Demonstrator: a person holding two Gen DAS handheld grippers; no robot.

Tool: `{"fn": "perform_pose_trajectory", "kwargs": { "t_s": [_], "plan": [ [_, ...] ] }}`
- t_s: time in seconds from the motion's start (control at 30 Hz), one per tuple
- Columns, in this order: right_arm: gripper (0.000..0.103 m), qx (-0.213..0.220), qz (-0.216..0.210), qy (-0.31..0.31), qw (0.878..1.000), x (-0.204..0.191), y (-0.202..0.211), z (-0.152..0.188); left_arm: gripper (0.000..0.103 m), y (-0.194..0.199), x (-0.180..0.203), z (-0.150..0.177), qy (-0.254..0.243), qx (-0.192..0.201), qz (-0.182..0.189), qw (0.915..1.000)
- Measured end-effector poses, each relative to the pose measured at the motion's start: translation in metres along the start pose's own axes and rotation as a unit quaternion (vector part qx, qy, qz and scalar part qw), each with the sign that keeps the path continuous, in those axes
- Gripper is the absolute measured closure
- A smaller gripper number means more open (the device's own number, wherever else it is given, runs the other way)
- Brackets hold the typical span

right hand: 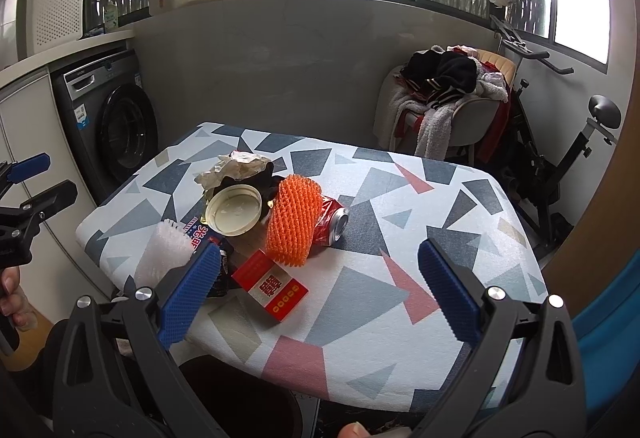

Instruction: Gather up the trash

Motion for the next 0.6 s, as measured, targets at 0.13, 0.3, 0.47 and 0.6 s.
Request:
{"fn": "perform_pose_trajectory", "kwargs": {
  "t_s": [0.13, 0.3, 0.47, 0.6],
  "plan": [
    [0.006, 0.0, 0.0, 0.0, 1.0, 0.0, 0.0001, -0.0001, 0.005, 0.0, 0.0002, -0.0003, 0.0, 0.0, 0.0, 1.0],
    [0.006, -0.001, 0.001, 0.001, 1.0, -0.0002, -0.0005, 0.0013, 0.005, -0.0049, 0.001, 0.0007, 0.0, 0.0, 0.001, 1.0],
    [0.006, -0.001, 0.001, 0.001, 1.0, -0.0001, -0.0006, 0.0016, 0.005, -0.0048, 0.0006, 0.0013, 0.001, 0.001, 0.001, 1.0],
    [0.006, -0.002, 0.002, 0.001, 1.0, -0.0003, -0.0006, 0.0015, 0.005, -0.0035, -0.0001, 0.0042, 0.001, 0.001, 0.002, 1.0]
  ]
}}
Point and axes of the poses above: each gripper's, at about its wrist camera, not at the fingertips, and y roughly against the way its jaws point, x to its right, z to its underside, the point moved 3 cm from there along -y, roughly the way its jaws point, and after that the axes turned 12 degrees about -x, right-handed, at the moved point
